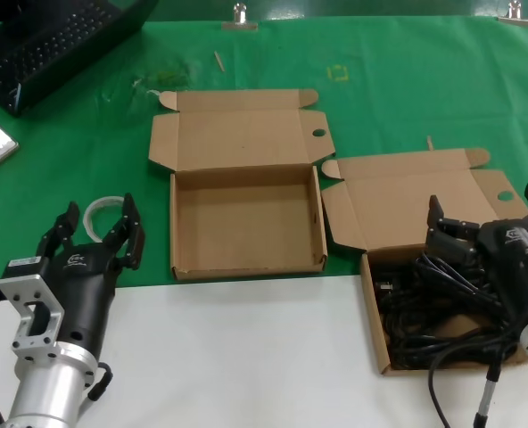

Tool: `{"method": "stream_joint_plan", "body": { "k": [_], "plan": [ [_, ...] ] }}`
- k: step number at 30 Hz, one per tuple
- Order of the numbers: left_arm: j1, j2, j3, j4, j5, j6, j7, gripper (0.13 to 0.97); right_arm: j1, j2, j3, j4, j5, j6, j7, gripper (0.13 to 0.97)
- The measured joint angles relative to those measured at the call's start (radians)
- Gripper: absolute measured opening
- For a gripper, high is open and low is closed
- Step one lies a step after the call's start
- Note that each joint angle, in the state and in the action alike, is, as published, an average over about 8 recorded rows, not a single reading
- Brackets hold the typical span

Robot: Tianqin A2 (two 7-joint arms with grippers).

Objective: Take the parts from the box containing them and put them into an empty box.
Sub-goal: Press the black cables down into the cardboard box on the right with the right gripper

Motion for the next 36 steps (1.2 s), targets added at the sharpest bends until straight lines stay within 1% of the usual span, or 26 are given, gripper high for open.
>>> {"method": "stream_joint_plan", "body": {
  "k": [5, 6, 10, 14, 18, 19, 26, 27, 31, 36],
  "plan": [
    [0.000, 0.000, 0.000, 0.000, 0.000, 0.000, -0.001, 0.462, 0.005, 0.006, -0.008, -0.005, 0.002, 0.008, 0.002, 0.966],
    [0.000, 0.000, 0.000, 0.000, 0.000, 0.000, -0.001, 0.462, 0.006, 0.010, -0.011, -0.006, 0.003, 0.010, 0.003, 0.966],
    [0.000, 0.000, 0.000, 0.000, 0.000, 0.000, -0.001, 0.378, 0.012, 0.035, -0.026, -0.006, 0.011, 0.017, 0.012, 0.966],
    [0.000, 0.000, 0.000, 0.000, 0.000, 0.000, -0.001, 0.294, 0.024, 0.082, -0.044, -0.012, 0.026, 0.019, 0.027, 0.966],
    [0.000, 0.000, 0.000, 0.000, 0.000, 0.000, 0.000, 0.294, 0.046, 0.149, -0.067, -0.024, 0.050, 0.022, 0.050, 0.966],
    [0.000, 0.000, 0.000, 0.000, 0.000, 0.000, 0.000, 0.281, 0.053, 0.171, -0.077, -0.028, 0.060, 0.024, 0.057, 0.966],
    [0.000, 0.000, 0.000, 0.000, 0.000, 0.000, 0.000, 0.191, 0.122, 0.391, -0.210, -0.040, 0.163, 0.031, 0.133, 0.966],
    [0.000, 0.000, 0.000, 0.000, 0.000, 0.000, 0.000, 0.191, 0.133, 0.420, -0.226, -0.042, 0.170, 0.023, 0.141, 0.966],
    [0.000, 0.000, 0.000, 0.000, 0.000, 0.000, 0.000, 0.174, 0.175, 0.504, -0.255, -0.054, 0.159, -0.040, 0.146, 0.966],
    [0.000, 0.000, 0.000, 0.000, 0.000, 0.000, 0.000, 0.156, 0.235, 0.579, -0.278, -0.076, 0.097, -0.165, 0.157, 0.966]
  ]
}}
